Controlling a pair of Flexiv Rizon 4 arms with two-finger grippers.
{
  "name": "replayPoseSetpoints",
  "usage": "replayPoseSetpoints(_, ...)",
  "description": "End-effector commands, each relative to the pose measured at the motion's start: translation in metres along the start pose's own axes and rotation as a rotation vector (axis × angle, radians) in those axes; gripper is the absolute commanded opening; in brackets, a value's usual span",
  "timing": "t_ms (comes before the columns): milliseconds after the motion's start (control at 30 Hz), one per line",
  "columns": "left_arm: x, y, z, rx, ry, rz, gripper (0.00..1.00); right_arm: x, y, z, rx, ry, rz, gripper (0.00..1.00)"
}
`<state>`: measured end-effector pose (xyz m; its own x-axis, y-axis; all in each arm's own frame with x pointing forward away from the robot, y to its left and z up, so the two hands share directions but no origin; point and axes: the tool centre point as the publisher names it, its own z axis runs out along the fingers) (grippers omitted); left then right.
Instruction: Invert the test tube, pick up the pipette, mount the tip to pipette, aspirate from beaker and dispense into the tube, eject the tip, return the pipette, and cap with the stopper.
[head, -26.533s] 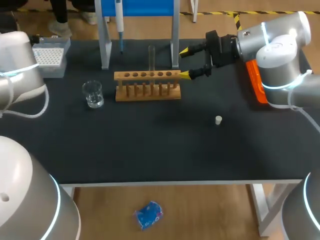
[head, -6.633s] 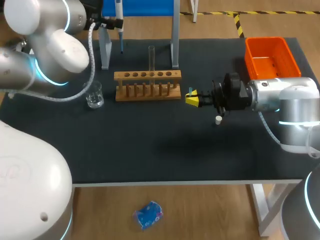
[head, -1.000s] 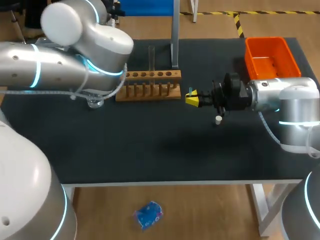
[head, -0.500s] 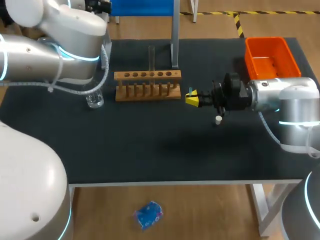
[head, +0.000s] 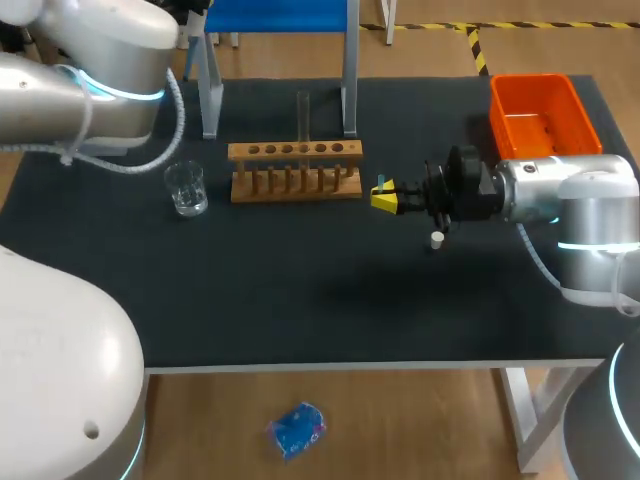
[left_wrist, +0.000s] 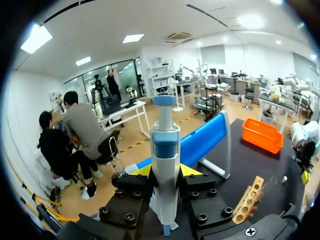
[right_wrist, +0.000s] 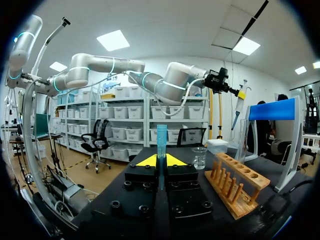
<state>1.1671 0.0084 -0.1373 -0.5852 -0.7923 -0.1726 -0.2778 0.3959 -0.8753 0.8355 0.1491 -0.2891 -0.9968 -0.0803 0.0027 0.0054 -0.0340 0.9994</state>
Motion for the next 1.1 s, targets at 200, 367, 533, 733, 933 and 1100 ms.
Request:
replayPoseSetpoints(200, 0.003, 0.003, -0.042, 0.261, 0.39, 0.13, 0.0, 0.0, 0.0, 0.0, 0.001, 0.001, -0.001, 0.0)
replayPoseSetpoints(367, 0.012, 0.002, -0.063, 0.311, 0.484, 0.166, 0.0, 0.0, 0.0, 0.0, 0.001, 0.001, -0.001, 0.0)
replayPoseSetpoints(533, 0.02, 0.004, -0.083, 0.309, 0.543, 0.216, 0.0, 0.0, 0.0, 0.0, 0.001, 0.001, -0.001, 0.0)
replayPoseSetpoints(733, 0.02, 0.004, -0.083, 0.309, 0.543, 0.216, 0.0, 0.0, 0.0, 0.0, 0.001, 0.001, -0.001, 0.0)
replayPoseSetpoints(933, 0.02, 0.004, -0.083, 0.309, 0.543, 0.216, 0.0, 0.0, 0.0, 0.0, 0.001, 0.001, -0.001, 0.0)
replayPoseSetpoints(1100, 0.02, 0.004, -0.083, 0.309, 0.543, 0.216, 0.0, 0.0, 0.0, 0.0, 0.001, 0.001, -0.001, 0.0)
